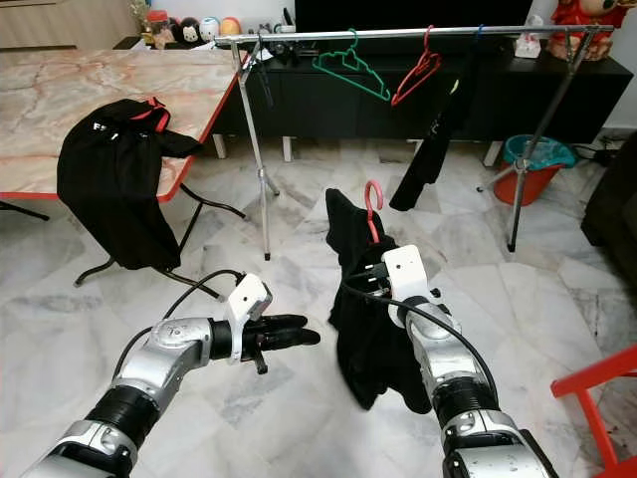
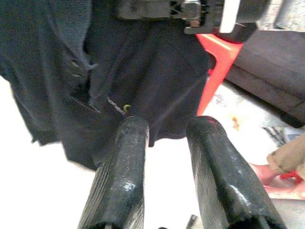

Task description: Hang hanger

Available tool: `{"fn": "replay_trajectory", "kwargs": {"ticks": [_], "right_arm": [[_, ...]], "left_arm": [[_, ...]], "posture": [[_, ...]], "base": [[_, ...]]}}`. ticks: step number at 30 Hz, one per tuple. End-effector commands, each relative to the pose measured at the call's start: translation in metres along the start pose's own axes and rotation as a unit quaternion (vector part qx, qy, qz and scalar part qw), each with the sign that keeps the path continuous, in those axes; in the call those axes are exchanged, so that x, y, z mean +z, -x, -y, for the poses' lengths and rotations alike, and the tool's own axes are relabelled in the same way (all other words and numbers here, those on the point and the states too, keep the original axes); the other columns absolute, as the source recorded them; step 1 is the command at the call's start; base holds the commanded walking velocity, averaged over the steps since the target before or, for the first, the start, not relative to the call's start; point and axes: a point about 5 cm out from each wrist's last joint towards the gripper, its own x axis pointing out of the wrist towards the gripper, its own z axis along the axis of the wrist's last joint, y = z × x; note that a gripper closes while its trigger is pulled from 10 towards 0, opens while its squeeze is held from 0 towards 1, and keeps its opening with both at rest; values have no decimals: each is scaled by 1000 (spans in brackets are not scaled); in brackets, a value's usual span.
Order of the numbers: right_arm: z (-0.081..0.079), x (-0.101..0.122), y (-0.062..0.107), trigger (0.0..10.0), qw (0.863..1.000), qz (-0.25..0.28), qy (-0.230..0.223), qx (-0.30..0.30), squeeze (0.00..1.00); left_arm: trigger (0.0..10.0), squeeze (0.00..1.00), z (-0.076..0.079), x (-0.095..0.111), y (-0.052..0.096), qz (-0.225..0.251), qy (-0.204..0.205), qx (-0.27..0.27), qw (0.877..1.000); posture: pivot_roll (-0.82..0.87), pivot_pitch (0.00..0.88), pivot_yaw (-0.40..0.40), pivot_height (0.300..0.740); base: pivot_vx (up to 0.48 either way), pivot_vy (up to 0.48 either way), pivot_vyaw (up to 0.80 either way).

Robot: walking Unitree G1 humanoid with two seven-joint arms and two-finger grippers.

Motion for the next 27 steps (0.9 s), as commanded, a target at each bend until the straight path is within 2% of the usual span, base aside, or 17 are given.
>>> {"fn": "replay_trajectory", "kwargs": {"ticks": [1,2,4,7,10,11,12,14,17,20,24,27], "right_arm": [[6,22,-2,0,999,48,-1,14,0],[6,22,-2,0,999,48,-1,14,0],[12,22,2,0,998,54,11,34,0],[18,22,9,0,995,61,34,72,0],[23,18,17,0,990,56,46,123,0],[24,13,22,0,984,50,66,160,0],[24,13,22,0,984,50,66,160,0],[31,5,34,0,972,34,96,211,0],[38,1,39,0,969,24,98,226,0],[41,-4,49,0,951,9,109,290,0],[42,-4,52,0,946,8,108,307,0],[39,-4,55,0,933,9,111,343,0]], "left_arm": [[10000,1000,-9,4,6,2,-11,40,999],[10000,1000,-9,4,6,2,-11,40,999],[10000,1000,-21,11,13,25,-23,101,994],[10000,1000,-31,21,24,55,-24,135,989],[10000,1000,-30,23,32,53,-32,110,992],[10000,1000,-28,22,37,40,-31,85,995],[10000,1000,-28,22,37,40,-31,85,995],[10000,1000,-22,18,48,10,-36,32,999],[10000,1000,-21,20,54,8,-29,14,999],[10000,1000,-16,30,65,9,-18,-36,999],[10000,1000,-16,35,68,17,-14,-48,999],[10000,1000,-13,30,70,-9,-14,-65,998]], "posture": [[-205,0,41,740],[-205,0,41,740],[-205,0,41,740],[-210,7,41,740],[-210,8,40,740],[-210,6,41,740],[-210,6,41,740],[-209,5,41,740],[-206,5,39,740],[-201,2,37,740],[-199,0,37,740],[-201,0,34,740]], "base": [[0,0,0],[0,0,0],[0,0,0],[0,0,0],[0,0,0],[0,0,0],[0,0,0],[0,0,0],[0,0,0],[0,0,0],[0,0,0],[0,0,0]]}}
